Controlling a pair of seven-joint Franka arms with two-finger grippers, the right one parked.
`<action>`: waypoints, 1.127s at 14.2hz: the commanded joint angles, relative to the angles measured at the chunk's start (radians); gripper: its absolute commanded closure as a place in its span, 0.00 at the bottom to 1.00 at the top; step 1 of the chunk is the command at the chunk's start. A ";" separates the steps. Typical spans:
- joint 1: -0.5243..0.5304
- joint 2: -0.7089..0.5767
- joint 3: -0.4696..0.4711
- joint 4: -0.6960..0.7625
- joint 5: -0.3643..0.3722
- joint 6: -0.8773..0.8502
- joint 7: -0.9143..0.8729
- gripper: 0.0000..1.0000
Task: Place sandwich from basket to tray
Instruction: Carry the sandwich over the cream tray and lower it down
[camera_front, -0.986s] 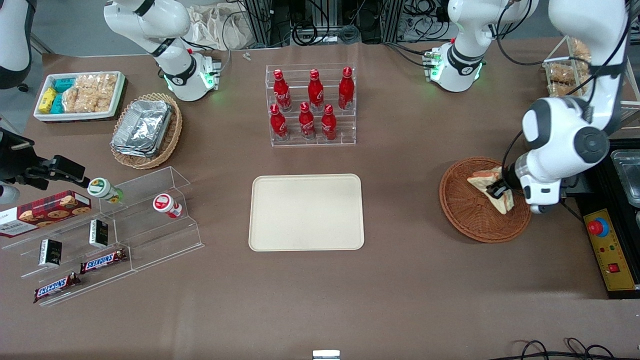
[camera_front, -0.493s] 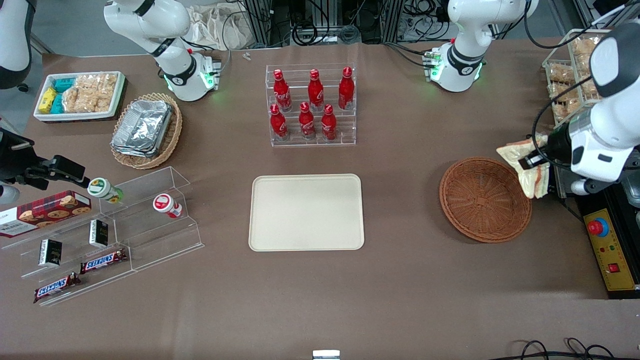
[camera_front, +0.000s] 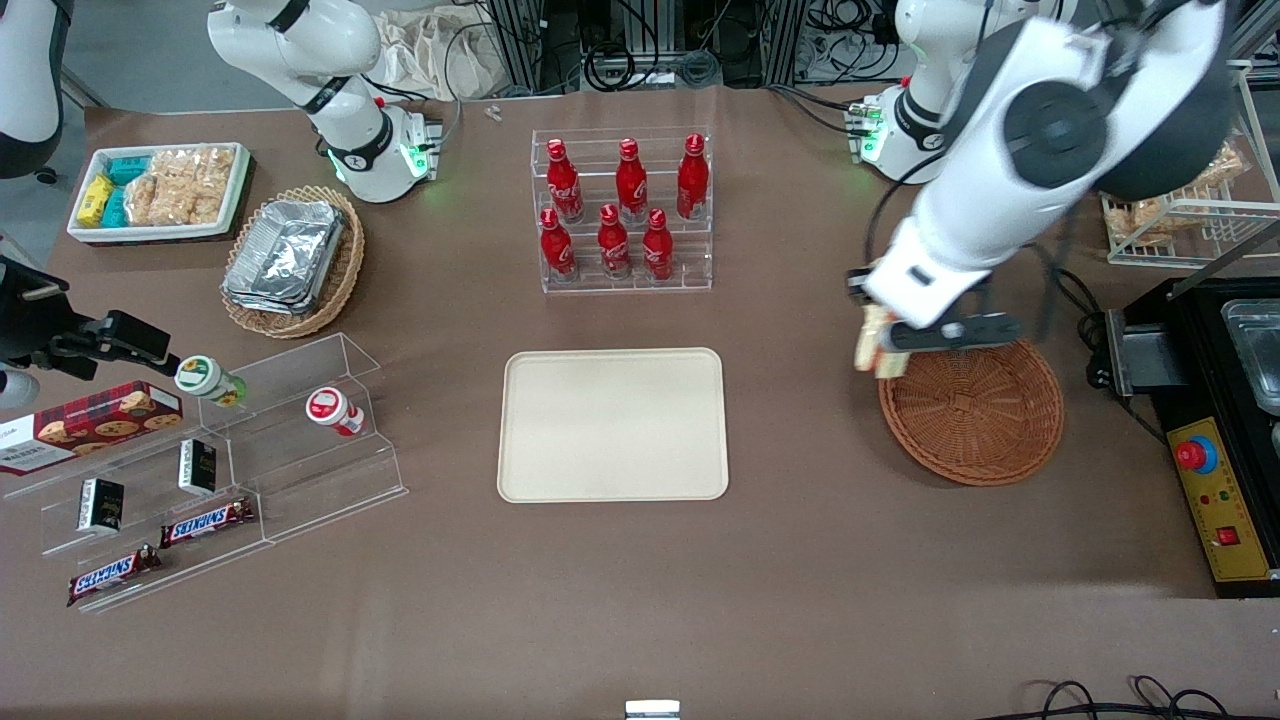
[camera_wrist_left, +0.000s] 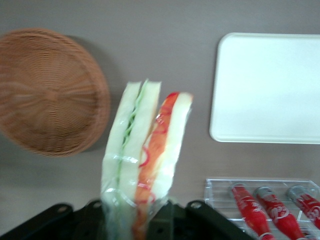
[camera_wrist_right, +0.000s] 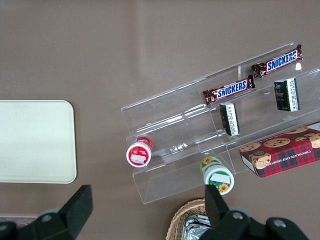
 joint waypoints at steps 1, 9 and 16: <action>-0.085 0.184 -0.013 0.051 0.042 0.134 -0.111 1.00; -0.247 0.621 -0.005 0.163 0.249 0.478 -0.308 1.00; -0.262 0.706 -0.005 0.163 0.291 0.553 -0.317 0.07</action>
